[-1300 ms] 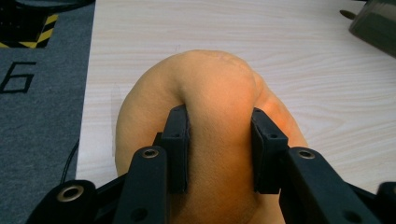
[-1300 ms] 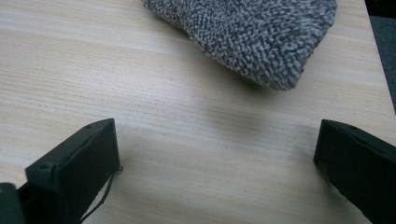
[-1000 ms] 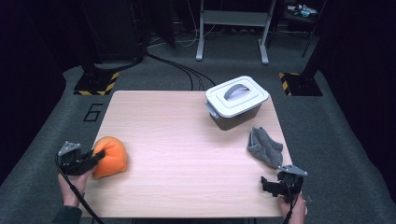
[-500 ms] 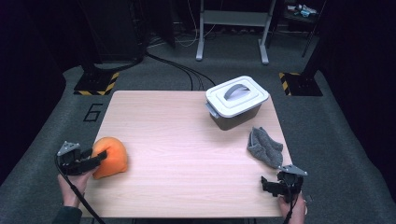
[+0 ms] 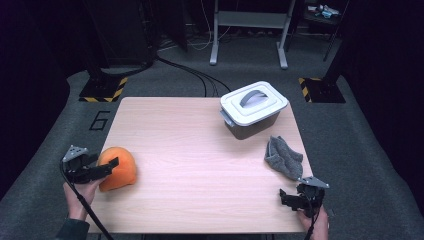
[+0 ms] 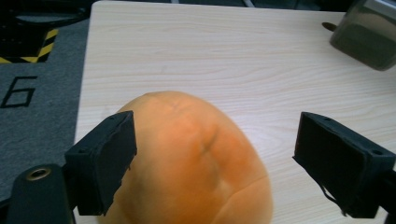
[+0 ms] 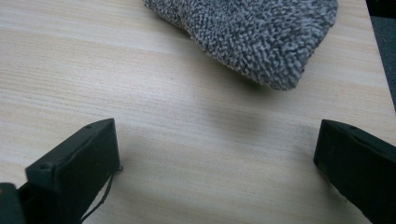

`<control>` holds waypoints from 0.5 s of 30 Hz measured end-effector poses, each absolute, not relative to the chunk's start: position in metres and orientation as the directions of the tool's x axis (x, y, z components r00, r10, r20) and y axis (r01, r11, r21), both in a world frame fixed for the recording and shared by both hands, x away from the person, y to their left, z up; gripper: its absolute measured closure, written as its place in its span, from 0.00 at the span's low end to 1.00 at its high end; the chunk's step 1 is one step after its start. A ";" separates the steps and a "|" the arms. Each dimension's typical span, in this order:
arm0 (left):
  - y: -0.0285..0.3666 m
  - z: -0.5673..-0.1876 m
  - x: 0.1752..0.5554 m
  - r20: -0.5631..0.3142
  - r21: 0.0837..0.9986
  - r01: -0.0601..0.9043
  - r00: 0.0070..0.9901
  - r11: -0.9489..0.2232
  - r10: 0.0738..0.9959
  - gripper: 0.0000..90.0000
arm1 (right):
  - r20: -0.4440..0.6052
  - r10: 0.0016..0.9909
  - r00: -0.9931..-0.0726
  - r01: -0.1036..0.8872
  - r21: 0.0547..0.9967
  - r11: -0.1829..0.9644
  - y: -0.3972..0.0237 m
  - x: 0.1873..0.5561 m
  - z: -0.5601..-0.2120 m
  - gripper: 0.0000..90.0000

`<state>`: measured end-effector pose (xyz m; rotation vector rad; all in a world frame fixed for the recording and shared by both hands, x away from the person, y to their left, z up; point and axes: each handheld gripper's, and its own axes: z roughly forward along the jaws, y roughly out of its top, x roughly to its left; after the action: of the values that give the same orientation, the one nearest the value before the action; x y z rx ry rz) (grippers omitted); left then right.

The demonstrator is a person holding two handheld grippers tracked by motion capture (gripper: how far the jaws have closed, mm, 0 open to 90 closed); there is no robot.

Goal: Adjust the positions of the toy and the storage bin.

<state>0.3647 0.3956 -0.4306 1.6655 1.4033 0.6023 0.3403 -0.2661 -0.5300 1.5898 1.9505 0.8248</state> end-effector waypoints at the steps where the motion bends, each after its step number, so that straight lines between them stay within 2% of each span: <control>1: 0.393 -0.430 0.366 -0.159 0.846 0.534 0.254 -0.001 0.954 0.13 | 0.005 0.978 -0.207 0.684 0.716 0.141 -0.266 0.340 -0.530 0.00; 15: 0.354 -0.420 0.378 -0.145 0.842 0.536 0.341 -0.065 0.929 0.13 | -0.002 0.971 -0.239 0.679 0.715 0.169 -0.269 0.338 -0.530 0.00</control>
<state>0.3783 0.3542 -0.4204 1.7275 1.3134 0.5625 0.3382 -0.2687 -0.5300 1.5552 1.9869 0.8338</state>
